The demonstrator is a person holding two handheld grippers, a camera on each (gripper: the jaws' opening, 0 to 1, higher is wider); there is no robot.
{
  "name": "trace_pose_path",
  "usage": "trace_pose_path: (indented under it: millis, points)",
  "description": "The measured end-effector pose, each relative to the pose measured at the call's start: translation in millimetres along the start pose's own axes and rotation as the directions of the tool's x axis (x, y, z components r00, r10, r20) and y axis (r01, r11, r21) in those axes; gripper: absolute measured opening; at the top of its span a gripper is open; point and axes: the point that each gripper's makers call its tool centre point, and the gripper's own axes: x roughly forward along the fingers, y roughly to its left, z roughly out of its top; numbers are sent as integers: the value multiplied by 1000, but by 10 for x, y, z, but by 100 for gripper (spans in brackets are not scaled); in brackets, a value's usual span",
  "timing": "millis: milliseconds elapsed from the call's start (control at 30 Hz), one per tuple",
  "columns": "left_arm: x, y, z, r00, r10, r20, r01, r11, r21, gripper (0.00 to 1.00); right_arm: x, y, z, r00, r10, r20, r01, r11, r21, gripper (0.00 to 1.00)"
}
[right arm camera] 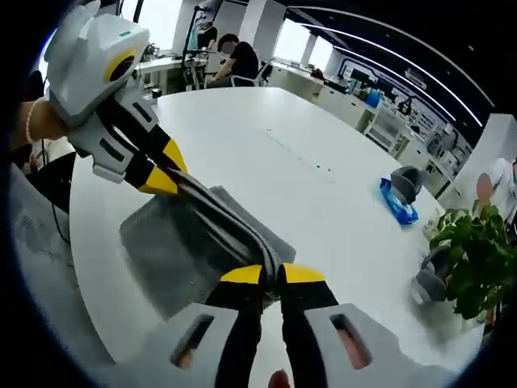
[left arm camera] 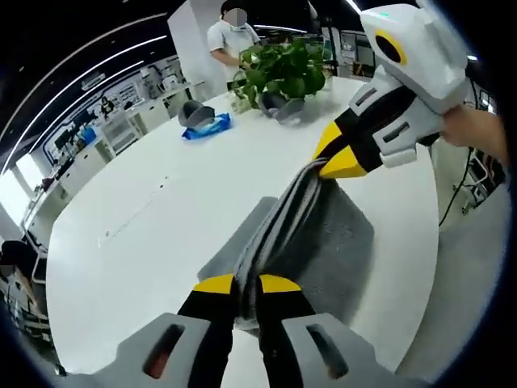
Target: Fold the towel on the table until its edges align and the towel forms a compact rectangular stack.
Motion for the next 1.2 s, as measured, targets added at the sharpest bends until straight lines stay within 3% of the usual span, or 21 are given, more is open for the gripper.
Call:
trace_pose_path:
  millis: [100, 200, 367, 633, 967, 1067, 1200]
  points:
    - [112, 49, -52, 1000, 6, -19, -7, 1000, -26, 11, 125, -31, -39, 1000, 5, -16, -5, 1000, 11, 5]
    - [214, 75, -135, 998, 6, -58, -12, 994, -107, 11, 223, -35, -74, 999, 16, -28, -15, 999, 30, 6]
    - [315, 109, -164, 998, 18, -53, -23, 994, -111, 14, 348, -72, -156, 999, 12, -46, -10, 999, 40, 7]
    - [366, 171, -215, 999, 7, -42, -15, 982, -189, 17, 409, -95, -180, 999, 7, -31, -5, 997, 71, 10]
    - [147, 291, -204, 999, 42, 9, -38, 961, -275, 27, 173, -189, -47, 999, -31, 38, 26, 991, 130, 14]
    - [-19, 261, -175, 997, 49, 51, -32, 953, -303, 28, 58, -101, -20, 998, -8, 64, -1, 991, 131, 13]
    - [-174, 85, -252, 998, 27, 53, -9, 952, -307, 27, -47, 83, -108, 998, 10, 57, -15, 996, 94, 15]
